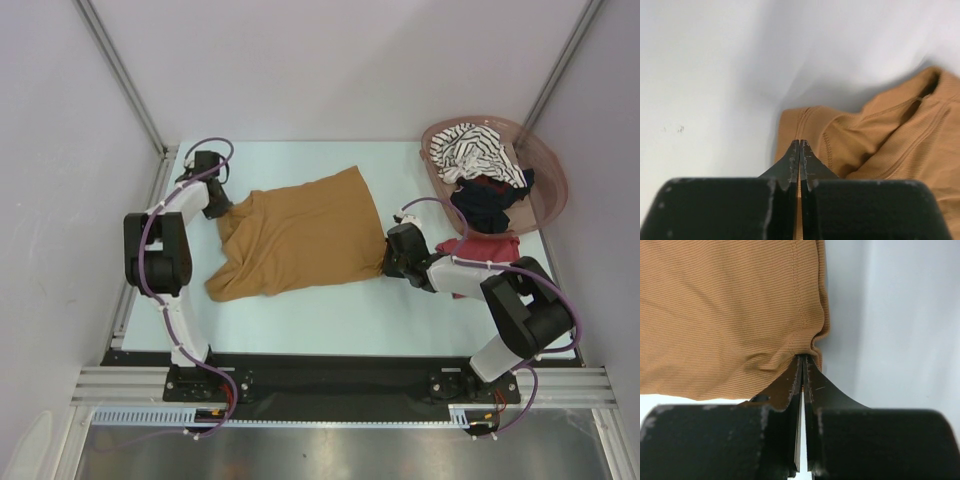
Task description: Fold and stack the tank tops
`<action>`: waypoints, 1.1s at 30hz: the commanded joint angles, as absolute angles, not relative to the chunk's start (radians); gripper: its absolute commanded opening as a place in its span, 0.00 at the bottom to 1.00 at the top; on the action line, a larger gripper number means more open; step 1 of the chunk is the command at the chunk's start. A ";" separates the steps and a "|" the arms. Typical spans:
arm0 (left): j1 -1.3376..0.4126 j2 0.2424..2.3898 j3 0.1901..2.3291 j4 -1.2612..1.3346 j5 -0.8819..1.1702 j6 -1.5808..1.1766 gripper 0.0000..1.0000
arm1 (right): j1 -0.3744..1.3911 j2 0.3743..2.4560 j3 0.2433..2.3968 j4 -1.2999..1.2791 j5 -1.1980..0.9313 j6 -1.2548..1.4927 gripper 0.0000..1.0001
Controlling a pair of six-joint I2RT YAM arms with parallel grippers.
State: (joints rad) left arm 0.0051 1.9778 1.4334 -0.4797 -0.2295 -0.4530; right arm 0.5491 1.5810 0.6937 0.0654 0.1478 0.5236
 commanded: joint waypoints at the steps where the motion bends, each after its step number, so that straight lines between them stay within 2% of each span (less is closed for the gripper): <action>1: 0.020 2.008 1.552 -0.527 -0.232 -0.430 0.00 | 0.549 1.649 0.657 -0.029 0.124 0.518 0.01; 6: 0.025 2.008 1.601 -0.558 -0.227 -0.426 0.00 | 0.549 1.654 0.658 -0.028 0.120 0.518 0.01; 7: 0.023 2.003 1.600 -0.566 -0.227 -0.426 0.07 | 0.548 1.652 0.658 -0.029 0.120 0.518 0.01; 8: 0.023 1.996 1.591 -0.568 -0.222 -0.422 0.35 | 0.546 1.652 0.660 -0.028 0.120 0.517 0.02; 9: 0.020 1.968 1.573 -0.561 -0.218 -0.422 0.47 | 0.546 1.652 0.660 -0.028 0.120 0.515 0.02; 10: 0.012 1.951 1.524 -0.536 -0.218 -0.417 0.63 | 0.546 1.654 0.661 -0.028 0.118 0.517 0.01; 12: 0.008 1.912 1.476 -0.519 -0.221 -0.416 0.68 | 0.546 1.657 0.664 -0.026 0.115 0.517 0.02; 15: 0.006 1.888 1.408 -0.499 -0.212 -0.417 0.69 | 0.546 1.658 0.669 -0.029 0.110 0.514 0.01; 18: 0.008 1.884 1.347 -0.473 -0.172 -0.416 0.61 | 0.546 1.655 0.666 -0.028 0.106 0.511 0.01; 20: 0.008 1.884 1.327 -0.453 -0.160 -0.423 0.51 | 0.546 1.654 0.664 -0.029 0.107 0.511 0.01; 24: 0.008 1.894 1.304 -0.426 -0.143 -0.431 0.44 | 0.546 1.654 0.663 -0.028 0.104 0.512 0.00; 27: 0.008 1.920 1.331 -0.443 -0.158 -0.431 0.19 | 0.546 1.654 0.661 -0.029 0.106 0.512 0.00; 28: 0.008 1.924 1.336 -0.449 -0.164 -0.430 0.05 | 0.546 1.654 0.661 -0.029 0.107 0.512 0.00; 29: 0.008 1.922 1.341 -0.452 -0.178 -0.428 0.00 | 0.546 1.654 0.661 -0.028 0.106 0.512 0.00; 33: 0.008 1.930 1.390 -0.485 -0.201 -0.423 0.00 | 0.546 1.661 0.663 -0.026 0.101 0.512 0.00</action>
State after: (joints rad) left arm 0.0113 1.9434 1.3212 -0.4828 -0.1722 -0.4278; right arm 0.5434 1.5906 0.6960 0.0826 0.1318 0.5232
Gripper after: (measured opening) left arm 0.025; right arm 0.012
